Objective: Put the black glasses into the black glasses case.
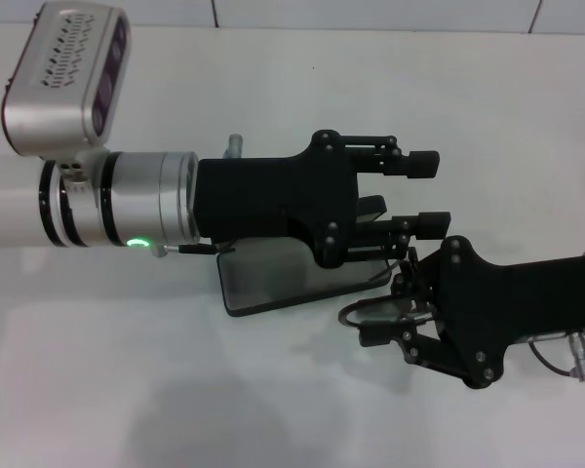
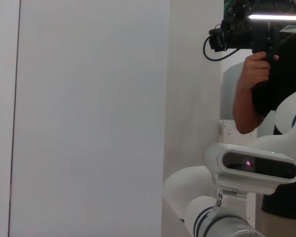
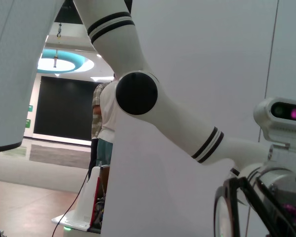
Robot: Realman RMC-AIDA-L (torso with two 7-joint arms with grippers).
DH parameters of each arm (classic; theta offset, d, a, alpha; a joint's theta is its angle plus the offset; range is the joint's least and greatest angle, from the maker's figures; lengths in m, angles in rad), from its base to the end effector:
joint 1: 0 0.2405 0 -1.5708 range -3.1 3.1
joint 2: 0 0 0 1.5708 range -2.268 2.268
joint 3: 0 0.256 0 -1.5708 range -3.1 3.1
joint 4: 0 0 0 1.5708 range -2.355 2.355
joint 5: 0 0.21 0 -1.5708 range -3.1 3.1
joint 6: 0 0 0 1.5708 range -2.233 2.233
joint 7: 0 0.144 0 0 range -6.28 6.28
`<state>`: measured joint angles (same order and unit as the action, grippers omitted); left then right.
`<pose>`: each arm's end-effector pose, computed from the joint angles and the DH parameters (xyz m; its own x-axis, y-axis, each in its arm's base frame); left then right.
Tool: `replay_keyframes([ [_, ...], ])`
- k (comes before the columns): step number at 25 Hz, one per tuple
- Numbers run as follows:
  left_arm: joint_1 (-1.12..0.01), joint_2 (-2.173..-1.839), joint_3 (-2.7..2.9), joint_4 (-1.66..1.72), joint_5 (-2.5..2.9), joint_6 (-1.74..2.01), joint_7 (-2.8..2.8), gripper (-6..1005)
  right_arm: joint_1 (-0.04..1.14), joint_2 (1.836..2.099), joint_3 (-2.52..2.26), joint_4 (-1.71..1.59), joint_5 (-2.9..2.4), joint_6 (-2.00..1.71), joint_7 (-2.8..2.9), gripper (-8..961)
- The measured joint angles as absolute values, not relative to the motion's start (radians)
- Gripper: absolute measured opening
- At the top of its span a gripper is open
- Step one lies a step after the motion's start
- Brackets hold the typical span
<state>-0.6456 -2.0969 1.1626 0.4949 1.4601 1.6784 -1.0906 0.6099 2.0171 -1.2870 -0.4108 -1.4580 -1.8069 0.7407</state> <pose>-0.1617 0.3147 -0.0467 0.6944 0.0389 0.7185 0.0284 -0.9992 0.0267 0.1963 0.2841 -0.0361 0.6948 0.2066 -0.6889 0.2424 -0.9691 -0.0460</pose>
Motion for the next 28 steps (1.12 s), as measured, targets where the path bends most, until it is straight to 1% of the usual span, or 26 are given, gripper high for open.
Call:
replay_keyframes([
  [22, -0.642, -2.092, 1.161, 0.499, 1.478, 1.713, -1.078, 562, 0.603, 2.020, -1.285, -0.416, -1.460, -1.764, 0.766, 150],
  [28, -0.585, -2.086, 0.997, 0.499, 1.433, 1.692, -1.049, 562, 0.581, 2.015, -1.291, -0.451, -1.487, -1.749, 0.766, 154],
])
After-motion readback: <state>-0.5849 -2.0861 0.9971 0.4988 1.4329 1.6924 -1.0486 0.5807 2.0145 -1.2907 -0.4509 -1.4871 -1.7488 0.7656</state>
